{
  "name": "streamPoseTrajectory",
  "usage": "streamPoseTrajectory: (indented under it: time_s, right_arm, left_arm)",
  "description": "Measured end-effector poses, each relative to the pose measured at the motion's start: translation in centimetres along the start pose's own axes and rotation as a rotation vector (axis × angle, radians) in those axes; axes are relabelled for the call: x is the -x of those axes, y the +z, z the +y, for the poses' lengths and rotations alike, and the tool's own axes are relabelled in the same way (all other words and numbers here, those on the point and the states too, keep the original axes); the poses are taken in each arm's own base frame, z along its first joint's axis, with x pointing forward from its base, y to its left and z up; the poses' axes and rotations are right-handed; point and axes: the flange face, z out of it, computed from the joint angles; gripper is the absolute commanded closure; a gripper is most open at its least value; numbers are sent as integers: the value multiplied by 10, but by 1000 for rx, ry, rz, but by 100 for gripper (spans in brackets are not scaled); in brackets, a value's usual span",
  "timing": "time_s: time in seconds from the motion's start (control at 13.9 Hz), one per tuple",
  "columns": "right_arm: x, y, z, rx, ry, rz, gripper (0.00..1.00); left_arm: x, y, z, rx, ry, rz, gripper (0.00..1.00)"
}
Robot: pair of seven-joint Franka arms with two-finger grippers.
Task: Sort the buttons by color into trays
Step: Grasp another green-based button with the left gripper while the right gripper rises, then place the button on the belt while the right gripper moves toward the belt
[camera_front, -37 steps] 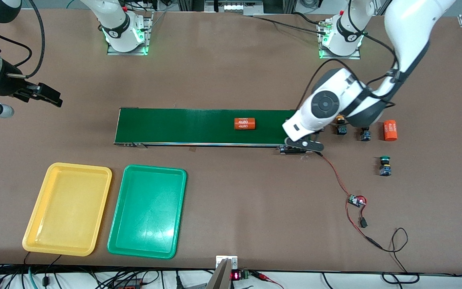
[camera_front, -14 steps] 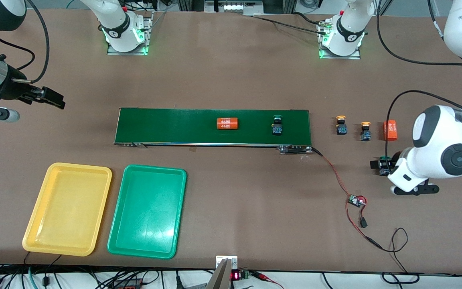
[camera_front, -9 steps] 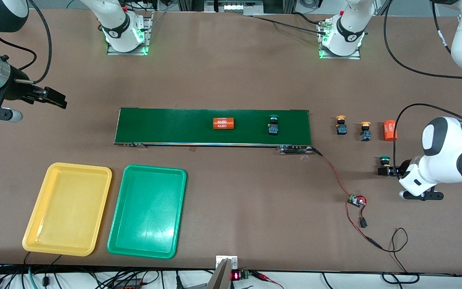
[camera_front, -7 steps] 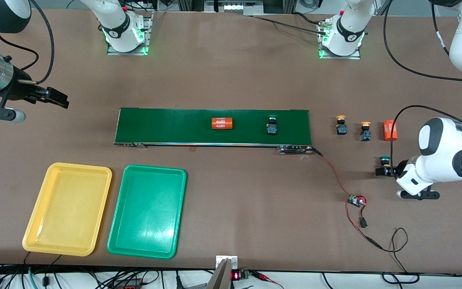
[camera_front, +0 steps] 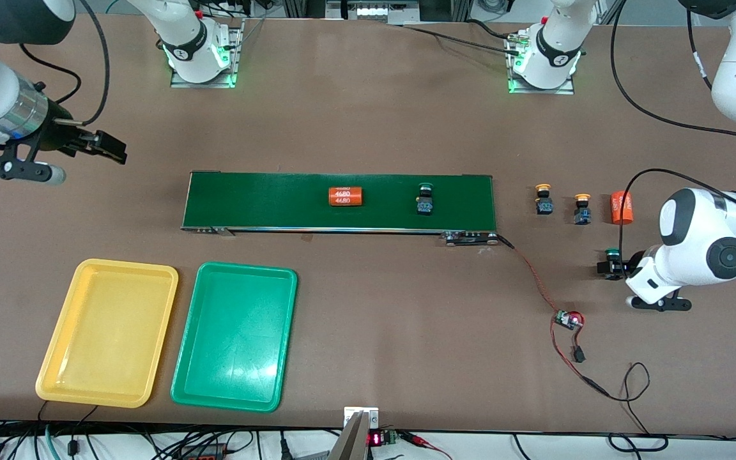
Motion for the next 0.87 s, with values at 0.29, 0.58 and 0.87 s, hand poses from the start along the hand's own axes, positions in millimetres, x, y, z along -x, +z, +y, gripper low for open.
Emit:
streamPoseTrajectory:
  time_s: [0.29,0.58,0.87]
  right_arm:
    - [11,4,2,2,0,-1,0]
    - [12,6,3,-3,2,-6,0]
    - [31,29,-18,-25,-31,15,0]
  left_arm:
    - [7,18,8,11,25,-26,83]
    - [6,-25,32,1,89,-36,83]
    - [30,-114,156,-11,252,-86,83]
